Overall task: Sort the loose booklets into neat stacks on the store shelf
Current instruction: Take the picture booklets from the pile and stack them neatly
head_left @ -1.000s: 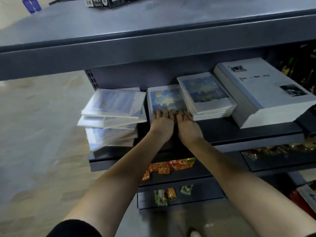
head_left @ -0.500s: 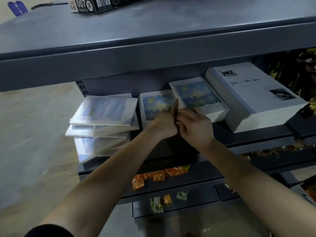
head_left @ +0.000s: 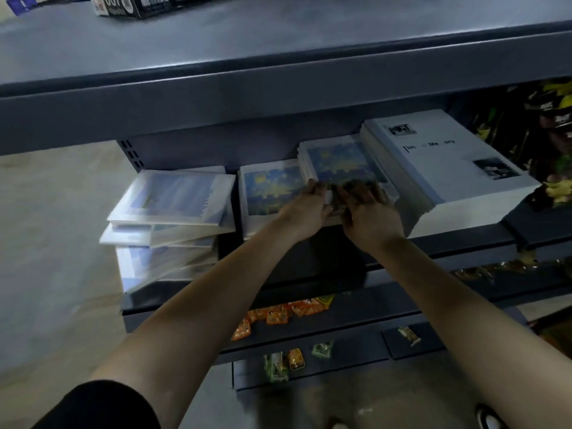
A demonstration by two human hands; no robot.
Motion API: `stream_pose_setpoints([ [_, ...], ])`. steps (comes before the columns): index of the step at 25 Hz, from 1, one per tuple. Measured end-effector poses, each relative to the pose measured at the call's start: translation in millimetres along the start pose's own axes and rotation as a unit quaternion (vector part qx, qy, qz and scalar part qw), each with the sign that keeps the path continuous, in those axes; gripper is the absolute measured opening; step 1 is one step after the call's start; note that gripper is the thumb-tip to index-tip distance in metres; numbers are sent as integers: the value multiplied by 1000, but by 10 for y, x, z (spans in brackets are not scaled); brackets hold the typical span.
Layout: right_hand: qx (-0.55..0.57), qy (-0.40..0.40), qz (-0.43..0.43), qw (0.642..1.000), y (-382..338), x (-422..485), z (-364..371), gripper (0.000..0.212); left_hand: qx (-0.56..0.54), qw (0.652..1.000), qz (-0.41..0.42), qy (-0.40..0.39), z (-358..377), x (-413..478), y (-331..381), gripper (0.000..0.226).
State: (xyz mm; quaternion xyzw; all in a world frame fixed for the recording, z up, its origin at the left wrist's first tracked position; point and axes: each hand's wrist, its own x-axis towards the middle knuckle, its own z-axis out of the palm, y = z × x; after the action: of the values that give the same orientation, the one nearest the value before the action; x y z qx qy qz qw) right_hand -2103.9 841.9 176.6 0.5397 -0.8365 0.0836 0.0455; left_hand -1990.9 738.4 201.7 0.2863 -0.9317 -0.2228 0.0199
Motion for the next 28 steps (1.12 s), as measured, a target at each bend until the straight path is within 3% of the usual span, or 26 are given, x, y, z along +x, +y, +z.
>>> stream_pose_setpoints([
  [6, -1, -44, -5, 999, -4, 54, -85, 58, 22, 999, -29, -39, -7, -4, 59, 58],
  [9, 98, -87, 4, 991, -41, 168, -245, 49, 97, 994, -21, -40, -94, -53, 35, 62],
  [11, 136, -58, 9, 989, -120, 188, -320, 42, 153, 988, -5, -22, -150, -142, -31, 71],
  [13, 102, -25, 5, 994, -239, 161, -307, 41, 157, 987, -9, 3, -225, -247, -151, 78],
  [18, 70, 1, -54, 996, -870, 120, -339, 63, 177, 981, -69, 37, -496, -575, -540, 74],
  [28, 98, -20, -141, 985, -2183, 194, -273, 59, 139, 968, -196, 67, -775, -1419, -1520, 65],
])
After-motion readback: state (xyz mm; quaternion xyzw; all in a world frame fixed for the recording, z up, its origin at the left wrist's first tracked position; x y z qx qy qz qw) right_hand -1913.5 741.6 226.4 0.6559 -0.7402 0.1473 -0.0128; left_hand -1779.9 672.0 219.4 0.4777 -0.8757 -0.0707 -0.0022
